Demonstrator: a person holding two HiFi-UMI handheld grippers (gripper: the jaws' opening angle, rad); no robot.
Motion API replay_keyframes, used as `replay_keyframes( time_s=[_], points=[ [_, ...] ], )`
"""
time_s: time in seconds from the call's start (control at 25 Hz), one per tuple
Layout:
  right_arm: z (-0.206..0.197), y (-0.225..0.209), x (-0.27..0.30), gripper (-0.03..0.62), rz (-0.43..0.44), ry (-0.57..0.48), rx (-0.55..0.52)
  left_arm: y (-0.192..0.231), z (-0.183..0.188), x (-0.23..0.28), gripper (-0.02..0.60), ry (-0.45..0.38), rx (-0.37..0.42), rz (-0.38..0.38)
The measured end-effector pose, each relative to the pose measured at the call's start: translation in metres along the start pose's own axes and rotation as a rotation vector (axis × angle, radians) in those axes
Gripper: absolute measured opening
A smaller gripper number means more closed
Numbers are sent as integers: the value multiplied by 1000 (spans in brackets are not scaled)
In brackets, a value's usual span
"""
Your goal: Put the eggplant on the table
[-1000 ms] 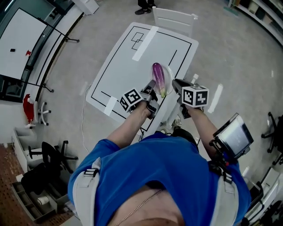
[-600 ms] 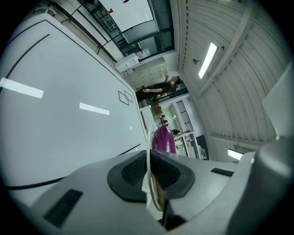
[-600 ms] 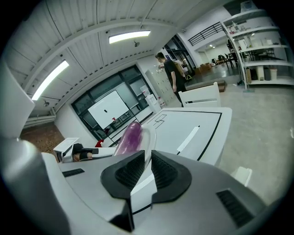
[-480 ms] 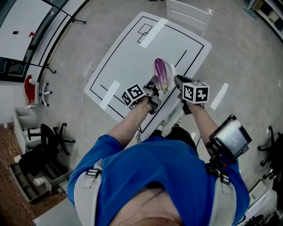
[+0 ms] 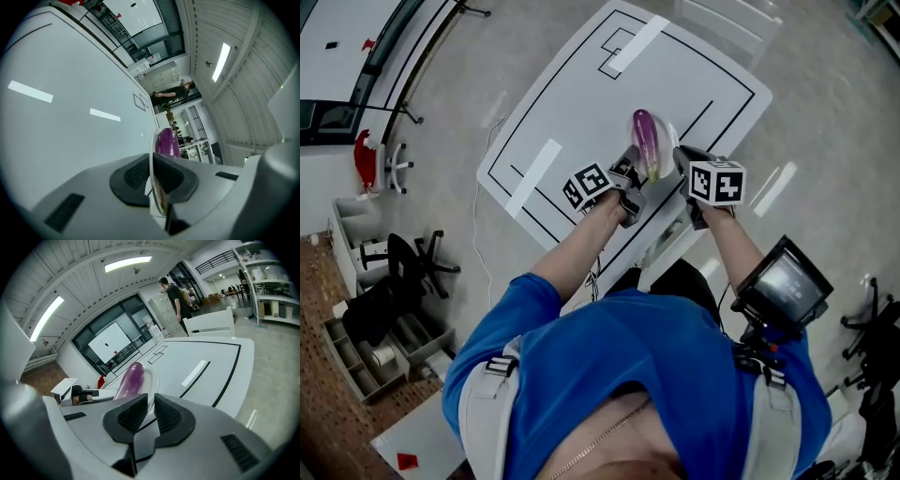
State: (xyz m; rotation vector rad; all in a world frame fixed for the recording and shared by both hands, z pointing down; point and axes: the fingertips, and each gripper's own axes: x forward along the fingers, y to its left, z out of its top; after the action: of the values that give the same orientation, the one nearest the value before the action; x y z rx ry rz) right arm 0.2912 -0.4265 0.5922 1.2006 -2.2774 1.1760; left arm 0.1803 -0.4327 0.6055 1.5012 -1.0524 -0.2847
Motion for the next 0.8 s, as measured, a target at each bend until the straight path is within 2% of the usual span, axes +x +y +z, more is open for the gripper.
replay_keyframes(
  time_s=[0.2, 0.6, 0.8],
  points=[
    [-2, -21, 28, 43, 2, 36, -6, 22, 4, 24, 28, 4, -5, 35],
    [-14, -29, 29, 43, -46, 85, -13, 31, -7, 26, 28, 34, 4, 71],
    [-20, -30, 29, 43, -55, 101, -8, 35, -10, 26, 28, 51, 33, 115]
  ],
)
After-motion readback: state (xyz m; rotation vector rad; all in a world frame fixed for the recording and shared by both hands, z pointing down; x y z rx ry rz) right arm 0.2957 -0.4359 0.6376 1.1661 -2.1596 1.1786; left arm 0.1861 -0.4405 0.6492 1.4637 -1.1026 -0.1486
